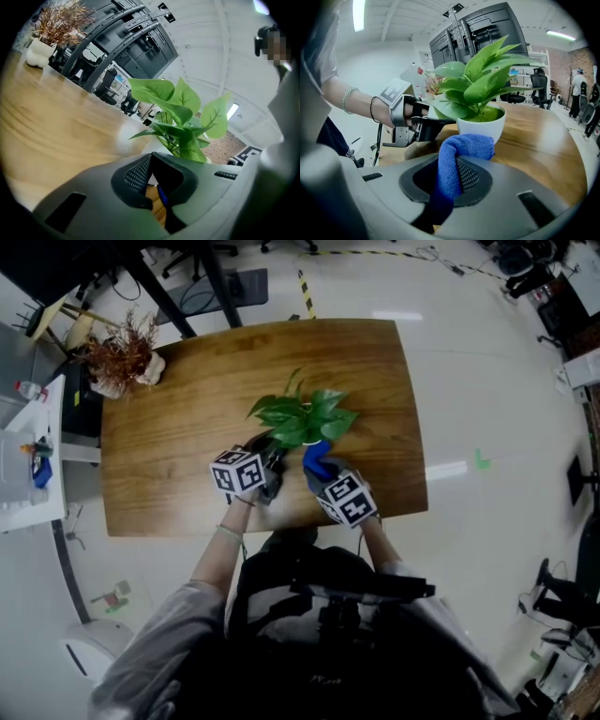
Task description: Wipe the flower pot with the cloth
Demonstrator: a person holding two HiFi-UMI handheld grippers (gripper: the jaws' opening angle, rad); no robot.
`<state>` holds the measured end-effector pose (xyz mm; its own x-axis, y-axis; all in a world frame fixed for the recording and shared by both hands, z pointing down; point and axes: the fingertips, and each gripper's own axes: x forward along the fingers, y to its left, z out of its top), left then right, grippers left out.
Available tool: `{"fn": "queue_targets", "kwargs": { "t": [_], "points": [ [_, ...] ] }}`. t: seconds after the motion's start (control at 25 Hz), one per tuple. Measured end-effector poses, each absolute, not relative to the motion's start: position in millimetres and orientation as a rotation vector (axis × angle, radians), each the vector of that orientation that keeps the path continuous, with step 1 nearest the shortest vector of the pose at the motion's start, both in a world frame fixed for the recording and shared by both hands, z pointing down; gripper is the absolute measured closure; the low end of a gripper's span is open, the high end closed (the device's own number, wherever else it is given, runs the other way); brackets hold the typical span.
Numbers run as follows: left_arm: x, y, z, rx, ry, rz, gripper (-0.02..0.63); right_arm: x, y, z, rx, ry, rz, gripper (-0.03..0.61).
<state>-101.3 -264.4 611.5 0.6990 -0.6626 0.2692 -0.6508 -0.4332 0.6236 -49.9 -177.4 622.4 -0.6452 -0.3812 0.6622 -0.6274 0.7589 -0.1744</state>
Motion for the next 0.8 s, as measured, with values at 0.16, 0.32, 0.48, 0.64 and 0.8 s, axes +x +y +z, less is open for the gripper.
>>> {"fn": "queue_targets", "kwargs": {
  "t": [0.16, 0.32, 0.48, 0.64, 0.8],
  "points": [
    [-101, -265, 614, 2.161, -1.017, -0.015, 0.609, -51, -177, 623, 0.759, -2.336, 0.542, 0.517],
    [-100, -248, 610, 2.145, -1.046, -0.036, 0.609, -35, -175, 615, 0.862, -2.327, 0.592, 0.517],
    [-91, -225, 605, 2.115, -1.074, -0.085, 0.609, -16, -167, 603, 0.966, -2.341, 0.648, 0.517],
    [-69, -196, 598, 2.141, -1.039, -0.083, 0.609, -6, -148, 587, 0.989, -2.384, 0.681, 0.517],
    [-59, -168, 587, 2.165, -1.045, -0.089, 0.609, 1, -124, 577, 0.985, -2.417, 0.671, 0.517]
  ]
}}
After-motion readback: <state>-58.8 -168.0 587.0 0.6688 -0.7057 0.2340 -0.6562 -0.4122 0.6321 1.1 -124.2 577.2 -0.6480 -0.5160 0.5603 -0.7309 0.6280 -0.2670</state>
